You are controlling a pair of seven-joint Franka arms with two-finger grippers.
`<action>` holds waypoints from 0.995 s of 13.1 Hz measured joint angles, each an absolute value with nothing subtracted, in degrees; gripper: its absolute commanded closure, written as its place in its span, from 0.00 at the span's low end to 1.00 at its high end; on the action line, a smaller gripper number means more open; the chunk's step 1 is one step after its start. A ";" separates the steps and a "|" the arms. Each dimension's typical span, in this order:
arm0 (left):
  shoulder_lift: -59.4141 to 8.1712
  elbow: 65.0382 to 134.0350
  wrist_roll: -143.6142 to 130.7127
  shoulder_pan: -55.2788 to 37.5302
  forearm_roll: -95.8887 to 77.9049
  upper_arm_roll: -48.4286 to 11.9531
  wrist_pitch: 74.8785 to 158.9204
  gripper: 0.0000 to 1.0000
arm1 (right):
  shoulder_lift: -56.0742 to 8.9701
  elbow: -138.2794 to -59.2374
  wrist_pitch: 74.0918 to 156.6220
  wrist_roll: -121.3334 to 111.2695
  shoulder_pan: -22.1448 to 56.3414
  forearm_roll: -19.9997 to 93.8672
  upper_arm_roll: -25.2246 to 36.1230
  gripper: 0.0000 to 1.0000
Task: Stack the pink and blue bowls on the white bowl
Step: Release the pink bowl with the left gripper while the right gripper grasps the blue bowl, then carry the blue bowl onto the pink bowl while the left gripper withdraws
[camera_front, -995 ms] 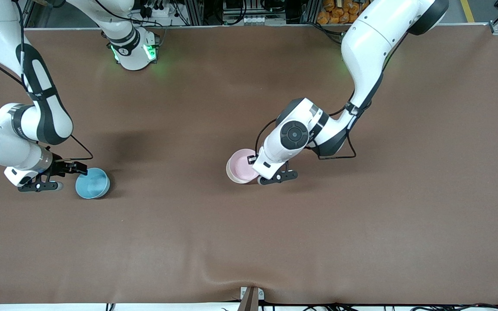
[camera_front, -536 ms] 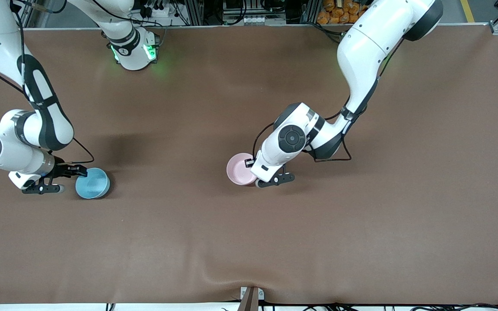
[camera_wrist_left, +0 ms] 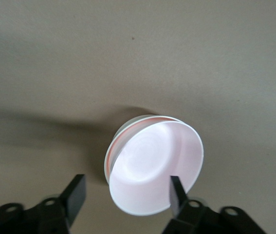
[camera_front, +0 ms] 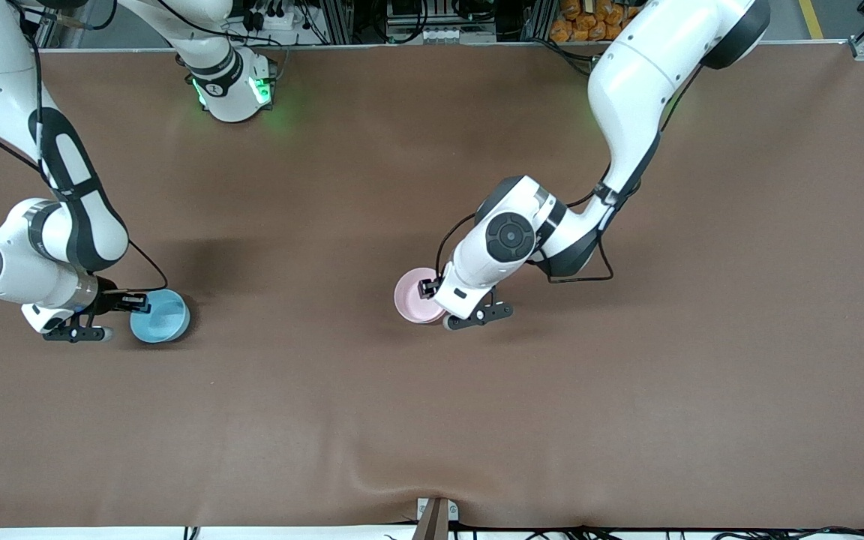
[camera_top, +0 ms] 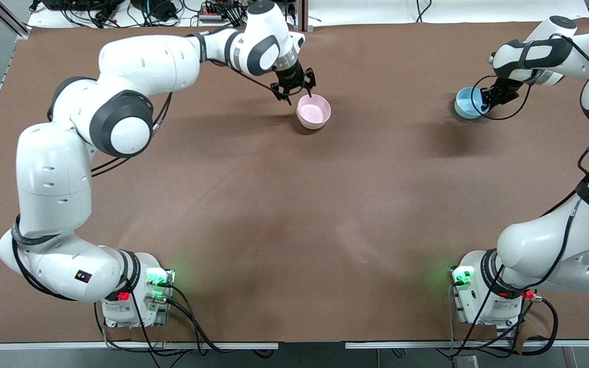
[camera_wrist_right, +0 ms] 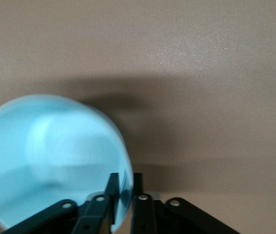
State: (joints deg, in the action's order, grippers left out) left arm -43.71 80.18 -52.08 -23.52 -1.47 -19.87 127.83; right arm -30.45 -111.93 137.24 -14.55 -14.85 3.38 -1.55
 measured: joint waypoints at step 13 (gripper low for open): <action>-27.73 79.91 -36.53 -5.27 9.02 -18.55 104.05 0.00 | -24.66 -109.38 130.82 -2.34 -5.67 5.91 -7.13 1.00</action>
